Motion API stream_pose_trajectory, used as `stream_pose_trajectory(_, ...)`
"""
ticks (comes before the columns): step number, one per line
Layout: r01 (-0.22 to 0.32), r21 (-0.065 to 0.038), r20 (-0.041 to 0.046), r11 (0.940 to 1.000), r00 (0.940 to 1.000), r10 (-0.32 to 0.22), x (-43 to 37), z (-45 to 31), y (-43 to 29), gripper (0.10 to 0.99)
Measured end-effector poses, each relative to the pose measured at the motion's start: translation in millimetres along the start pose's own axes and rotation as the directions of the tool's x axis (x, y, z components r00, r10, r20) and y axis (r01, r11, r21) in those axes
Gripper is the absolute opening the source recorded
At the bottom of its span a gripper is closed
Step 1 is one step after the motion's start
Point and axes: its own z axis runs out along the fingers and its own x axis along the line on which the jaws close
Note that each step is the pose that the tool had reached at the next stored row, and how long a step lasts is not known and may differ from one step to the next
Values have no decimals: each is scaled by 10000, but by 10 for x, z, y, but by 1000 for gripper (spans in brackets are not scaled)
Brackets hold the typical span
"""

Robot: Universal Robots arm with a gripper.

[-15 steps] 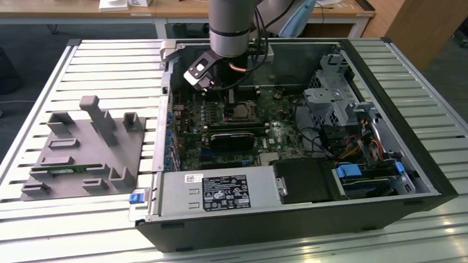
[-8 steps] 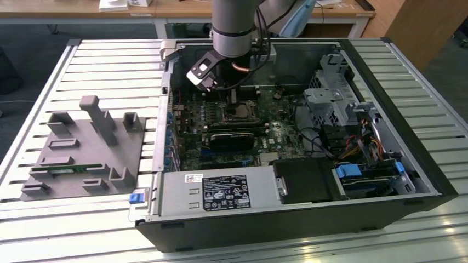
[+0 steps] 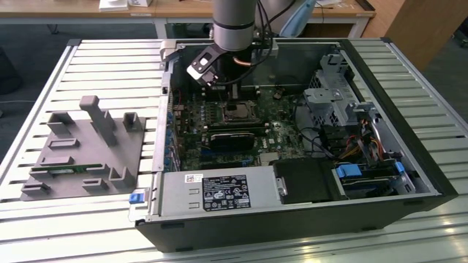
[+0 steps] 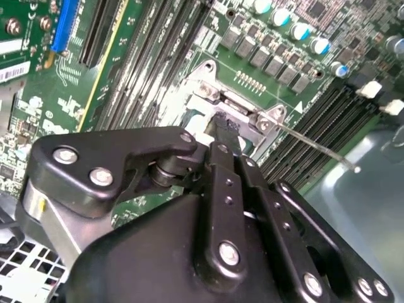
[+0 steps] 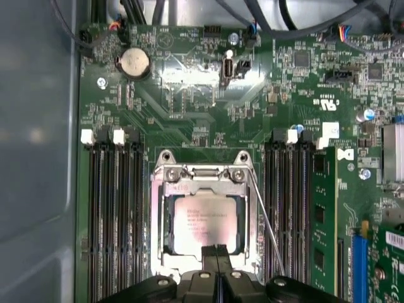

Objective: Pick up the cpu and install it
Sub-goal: 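Close the cpu cover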

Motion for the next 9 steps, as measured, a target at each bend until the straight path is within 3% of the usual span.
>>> stream_pose_trajectory(9, -1, -1, 0, 10000, 10000, 1, 2, 4, 119, 106)
